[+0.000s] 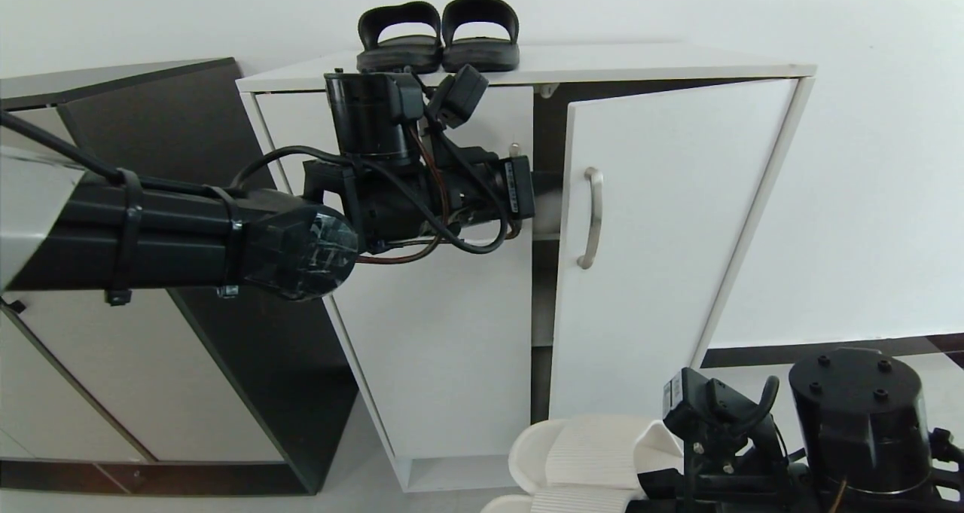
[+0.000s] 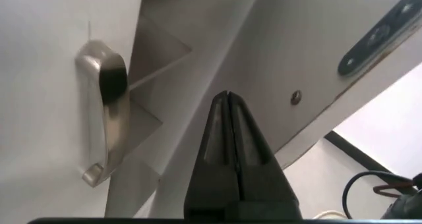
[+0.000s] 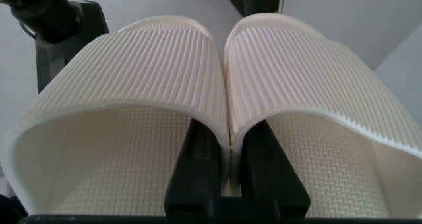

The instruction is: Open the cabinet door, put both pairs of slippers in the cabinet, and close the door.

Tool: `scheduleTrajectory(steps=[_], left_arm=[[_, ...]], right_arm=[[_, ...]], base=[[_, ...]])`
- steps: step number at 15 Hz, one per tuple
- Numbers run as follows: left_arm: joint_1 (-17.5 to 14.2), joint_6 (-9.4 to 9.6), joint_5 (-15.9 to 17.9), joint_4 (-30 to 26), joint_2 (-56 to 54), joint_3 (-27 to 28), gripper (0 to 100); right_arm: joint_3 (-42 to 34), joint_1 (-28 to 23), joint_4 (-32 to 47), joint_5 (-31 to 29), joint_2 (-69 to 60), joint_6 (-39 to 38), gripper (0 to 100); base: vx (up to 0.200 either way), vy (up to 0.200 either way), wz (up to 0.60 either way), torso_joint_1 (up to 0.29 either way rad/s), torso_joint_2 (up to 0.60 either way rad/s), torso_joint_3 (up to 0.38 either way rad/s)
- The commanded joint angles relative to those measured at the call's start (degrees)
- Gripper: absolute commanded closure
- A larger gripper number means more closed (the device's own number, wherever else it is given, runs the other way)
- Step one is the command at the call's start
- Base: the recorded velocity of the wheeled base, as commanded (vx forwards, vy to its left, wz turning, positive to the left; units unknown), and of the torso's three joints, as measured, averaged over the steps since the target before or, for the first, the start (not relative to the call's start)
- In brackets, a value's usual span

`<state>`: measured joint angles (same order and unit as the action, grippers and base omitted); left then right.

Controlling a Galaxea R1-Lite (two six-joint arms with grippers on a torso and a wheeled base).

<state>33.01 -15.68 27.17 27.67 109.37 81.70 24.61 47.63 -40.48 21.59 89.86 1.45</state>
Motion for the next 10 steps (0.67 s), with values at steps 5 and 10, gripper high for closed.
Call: scheduleTrajectory(steps=[5,10], left_arm=[[3.3,0.03,-0.2,-0.2,-0.6,-0.1,100],[8.8,0.21,-0.5,0.1,-1.4,-2.2,100]], right_arm=[[0.2,4.4,0.0,-0.5,2.4,-0.4,100],[0.9,5.2,-0.4,-2.8,3.6,-0.7,100]], base=[[-0.200,0.000,0.00,0.000,0.00,0.001],[-0.200,0.000,0.00,0.000,0.00,0.002]])
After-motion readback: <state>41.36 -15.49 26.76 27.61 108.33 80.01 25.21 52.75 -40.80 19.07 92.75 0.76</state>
